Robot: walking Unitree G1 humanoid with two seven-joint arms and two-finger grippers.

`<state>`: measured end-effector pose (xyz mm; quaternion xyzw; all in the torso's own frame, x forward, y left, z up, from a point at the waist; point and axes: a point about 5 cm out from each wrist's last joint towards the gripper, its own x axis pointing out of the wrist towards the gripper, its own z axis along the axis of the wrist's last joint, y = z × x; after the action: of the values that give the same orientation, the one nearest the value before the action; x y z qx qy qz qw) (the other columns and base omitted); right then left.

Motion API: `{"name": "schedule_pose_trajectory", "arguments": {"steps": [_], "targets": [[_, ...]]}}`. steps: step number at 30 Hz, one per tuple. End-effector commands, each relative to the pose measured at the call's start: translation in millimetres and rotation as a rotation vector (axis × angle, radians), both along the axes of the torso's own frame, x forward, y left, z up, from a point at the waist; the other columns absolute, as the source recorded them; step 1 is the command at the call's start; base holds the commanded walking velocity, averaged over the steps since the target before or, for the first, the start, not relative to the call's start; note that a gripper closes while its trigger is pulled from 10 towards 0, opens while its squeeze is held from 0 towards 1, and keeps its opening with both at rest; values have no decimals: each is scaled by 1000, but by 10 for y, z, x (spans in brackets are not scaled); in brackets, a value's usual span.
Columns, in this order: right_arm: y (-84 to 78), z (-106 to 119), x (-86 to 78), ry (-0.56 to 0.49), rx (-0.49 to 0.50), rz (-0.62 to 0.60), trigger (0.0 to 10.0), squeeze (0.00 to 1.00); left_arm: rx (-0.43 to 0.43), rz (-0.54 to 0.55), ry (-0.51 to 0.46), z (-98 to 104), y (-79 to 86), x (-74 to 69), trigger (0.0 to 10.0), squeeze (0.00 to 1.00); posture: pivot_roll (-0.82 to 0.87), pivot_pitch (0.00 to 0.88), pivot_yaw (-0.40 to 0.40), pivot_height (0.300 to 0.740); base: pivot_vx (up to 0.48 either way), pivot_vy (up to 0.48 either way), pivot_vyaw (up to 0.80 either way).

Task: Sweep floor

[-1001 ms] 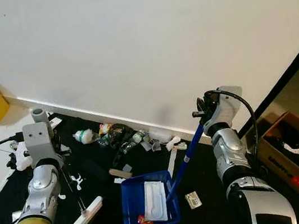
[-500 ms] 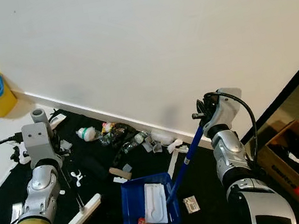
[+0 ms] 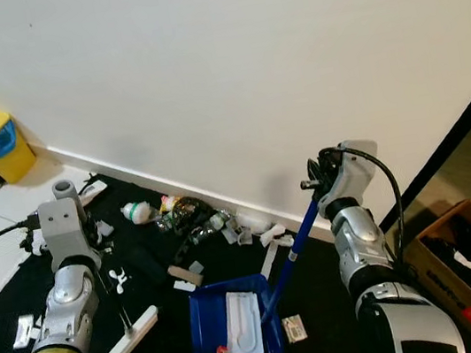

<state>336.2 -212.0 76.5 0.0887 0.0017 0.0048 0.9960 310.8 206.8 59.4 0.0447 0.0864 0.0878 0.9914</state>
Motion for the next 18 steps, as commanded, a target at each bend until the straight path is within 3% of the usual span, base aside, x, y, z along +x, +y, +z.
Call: {"name": "schedule_pose_trajectory", "arguments": {"steps": [1,18], "targets": [[-19,-33,-25,10,4,-6,10000,0,-33,5,23,-67,-38,-35,10000,0,45,46,-53,740,0,0,0],[6,-39,-20,14,8,0,10000,0,-64,39,29,-65,36,-40,10000,0,50,48,-53,740,0,0,0]]}}
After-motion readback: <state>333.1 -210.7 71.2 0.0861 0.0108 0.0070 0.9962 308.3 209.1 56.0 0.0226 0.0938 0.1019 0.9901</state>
